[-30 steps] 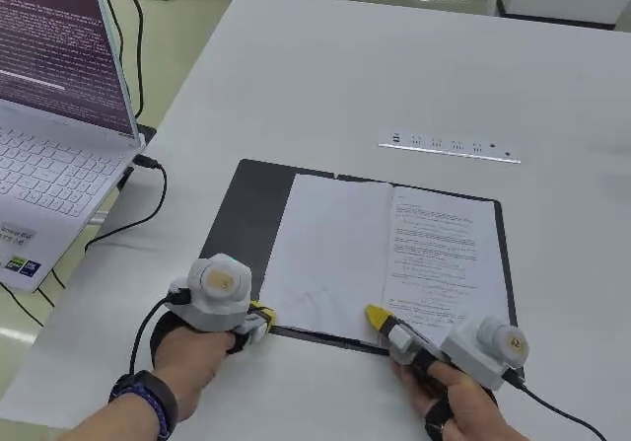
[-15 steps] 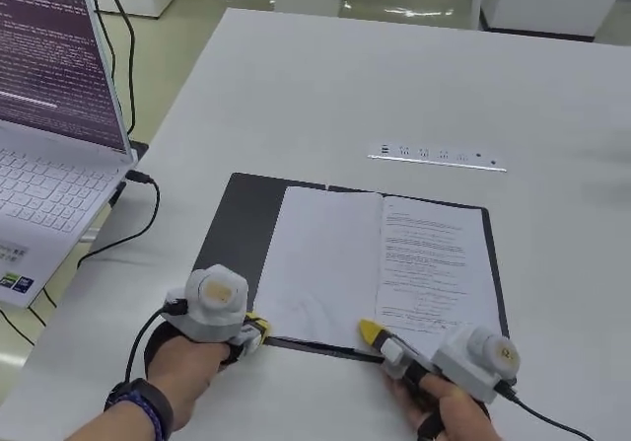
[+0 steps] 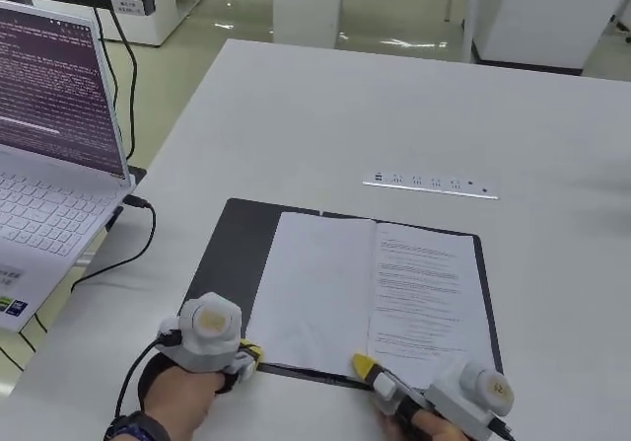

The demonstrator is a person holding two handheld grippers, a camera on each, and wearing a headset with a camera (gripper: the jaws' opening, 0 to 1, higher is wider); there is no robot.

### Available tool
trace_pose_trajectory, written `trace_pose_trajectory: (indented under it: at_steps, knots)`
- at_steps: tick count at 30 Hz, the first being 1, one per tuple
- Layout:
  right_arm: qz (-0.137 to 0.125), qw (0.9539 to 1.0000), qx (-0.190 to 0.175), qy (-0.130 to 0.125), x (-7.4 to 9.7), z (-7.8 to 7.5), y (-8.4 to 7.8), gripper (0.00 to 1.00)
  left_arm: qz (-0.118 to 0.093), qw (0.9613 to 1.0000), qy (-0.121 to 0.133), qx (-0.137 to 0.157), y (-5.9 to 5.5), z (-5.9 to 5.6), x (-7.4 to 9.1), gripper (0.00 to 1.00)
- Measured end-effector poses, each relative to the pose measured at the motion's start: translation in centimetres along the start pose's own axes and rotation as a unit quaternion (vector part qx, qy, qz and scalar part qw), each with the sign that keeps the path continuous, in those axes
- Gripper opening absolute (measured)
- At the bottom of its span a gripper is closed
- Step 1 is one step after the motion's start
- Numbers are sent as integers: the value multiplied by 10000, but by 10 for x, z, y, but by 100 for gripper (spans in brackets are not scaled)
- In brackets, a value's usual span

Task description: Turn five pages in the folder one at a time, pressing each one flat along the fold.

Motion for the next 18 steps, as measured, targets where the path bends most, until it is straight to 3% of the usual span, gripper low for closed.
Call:
trace_pose_trajectory:
  at_steps: [9, 11, 13, 18]
  knots:
    - [-54, 9998, -168, -131, 10, 1, 0, 1, 105, 9997, 25, 227, 2, 0, 0, 0]
    - [-124, 9997, -185, -140, 14, 2, 1, 4, 136, 9991, 28, 397, 1, -2, 0, 0]
    - [-168, 9996, -186, -145, 18, 2, 3, 8, 102, 9985, 21, 530, 1, -7, 3, 5]
    - [-253, 9991, -220, -248, 28, -1, 8, 14, 18, 9992, -37, 386, 3, -21, 7, 17]
Point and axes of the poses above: the centre of the closed fingertips' face, and the gripper's own axes: x roughly backward along the fingers, z roughly to its left, y roughly out of its top, the point moved 6 cm from there along x, roughly backward along the fingers, and after that the axes turned 3 degrees about -y, right-handed, at the moved point
